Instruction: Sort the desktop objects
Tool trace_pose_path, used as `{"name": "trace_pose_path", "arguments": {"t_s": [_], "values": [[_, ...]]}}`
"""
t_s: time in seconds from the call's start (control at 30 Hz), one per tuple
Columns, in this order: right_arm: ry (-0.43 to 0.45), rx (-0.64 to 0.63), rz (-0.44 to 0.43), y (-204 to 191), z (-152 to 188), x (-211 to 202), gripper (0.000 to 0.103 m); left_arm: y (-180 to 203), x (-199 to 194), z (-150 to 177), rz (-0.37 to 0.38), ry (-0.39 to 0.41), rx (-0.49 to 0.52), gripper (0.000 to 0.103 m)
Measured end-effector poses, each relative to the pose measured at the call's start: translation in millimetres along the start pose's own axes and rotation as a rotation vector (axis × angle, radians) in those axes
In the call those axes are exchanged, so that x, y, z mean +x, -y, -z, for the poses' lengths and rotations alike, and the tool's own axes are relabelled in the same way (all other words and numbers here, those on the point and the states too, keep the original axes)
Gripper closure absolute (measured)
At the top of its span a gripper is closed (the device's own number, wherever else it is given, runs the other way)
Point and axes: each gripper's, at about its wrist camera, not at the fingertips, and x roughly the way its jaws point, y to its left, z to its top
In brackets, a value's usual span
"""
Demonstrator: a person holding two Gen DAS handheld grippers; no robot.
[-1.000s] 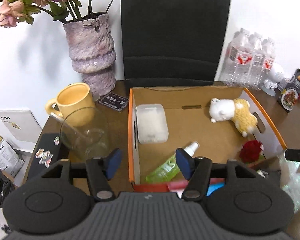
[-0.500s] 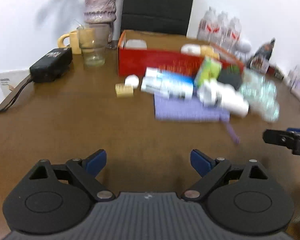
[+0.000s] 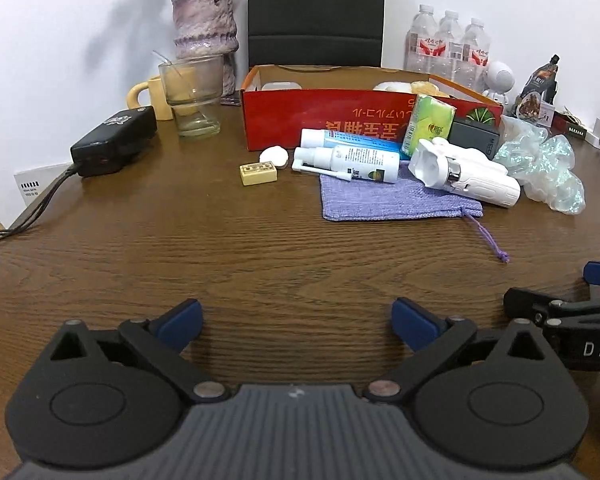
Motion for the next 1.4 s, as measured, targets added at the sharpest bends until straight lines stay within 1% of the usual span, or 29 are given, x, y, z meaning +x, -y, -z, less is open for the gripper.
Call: {"name": "trace_pose_path", "arguments": {"t_s": [1.23, 1.3, 1.33, 1.37, 1.4], "values": [[0.001, -0.003, 0.0, -0.1, 0.0, 0.9, 0.0, 1.2, -0.7, 0.7, 0.011, 0.002, 0.002, 0.0], [-0.002, -0.025, -0.021, 0.5, -1.2, 1.1, 0.0, -0.5, -0.2, -1.9, 0.038, 0.0, 0.013, 0.0], [-0.006, -0.058, -0.049, 1.2, -4.9, 2.0, 0.001, -4.3, 0.8, -8.9, 0.084, -0.002, 0.016, 0.0], [-0.011, -0.101, -0.083, 2.1, -10.0, 3.5, 0.009, -8.4, 2.0, -16.6, 0.134, -0.004, 0.019, 0.0], [0.0, -0.136, -0.096, 3.8, -17.7, 5.0, 0.019, -15.4, 3.3, -27.2, 0.159, 0.003, -0.021, 0.0]]}}
